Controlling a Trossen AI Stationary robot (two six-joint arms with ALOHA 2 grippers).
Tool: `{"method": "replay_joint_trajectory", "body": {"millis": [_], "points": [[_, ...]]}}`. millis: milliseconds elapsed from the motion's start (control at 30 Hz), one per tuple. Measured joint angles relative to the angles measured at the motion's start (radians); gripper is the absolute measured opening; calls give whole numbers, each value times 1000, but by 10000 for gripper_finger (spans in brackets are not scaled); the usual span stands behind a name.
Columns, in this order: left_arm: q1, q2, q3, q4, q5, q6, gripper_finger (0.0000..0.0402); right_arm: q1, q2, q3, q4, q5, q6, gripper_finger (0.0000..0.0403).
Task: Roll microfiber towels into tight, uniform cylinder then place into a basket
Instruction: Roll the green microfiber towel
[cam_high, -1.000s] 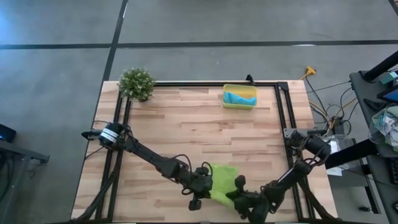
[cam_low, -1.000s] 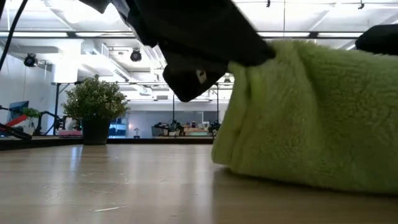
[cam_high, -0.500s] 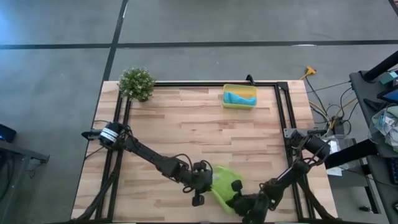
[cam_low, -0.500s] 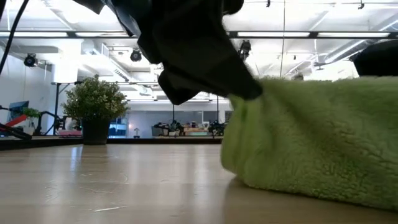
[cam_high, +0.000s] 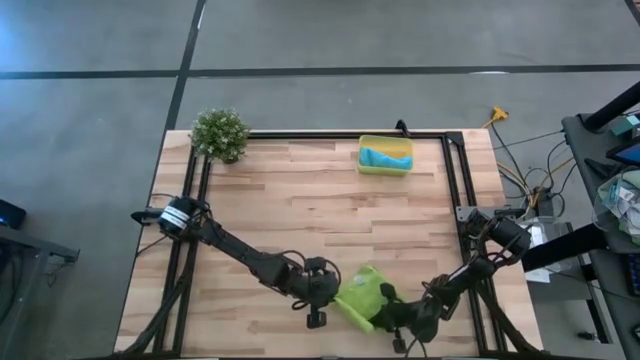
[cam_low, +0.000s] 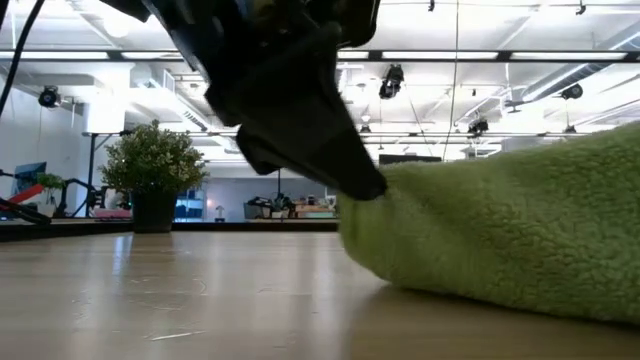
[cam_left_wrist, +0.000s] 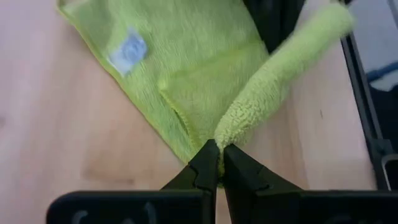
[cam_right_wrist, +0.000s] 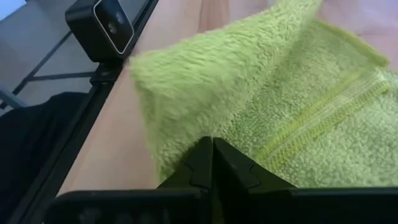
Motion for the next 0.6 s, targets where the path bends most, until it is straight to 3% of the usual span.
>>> {"method": "replay_joint_trajectory", "body": {"millis": [233,400,600], "points": [[14,3,-1,144,-26,75,2,0,0,-10,17,2,8,8],[20,3,-1,138,-21,106,2,0,0,-15,16,6,40,8],[7,1,-7,114,73,294,3,0,-2,-28,14,9,64,8]]}}
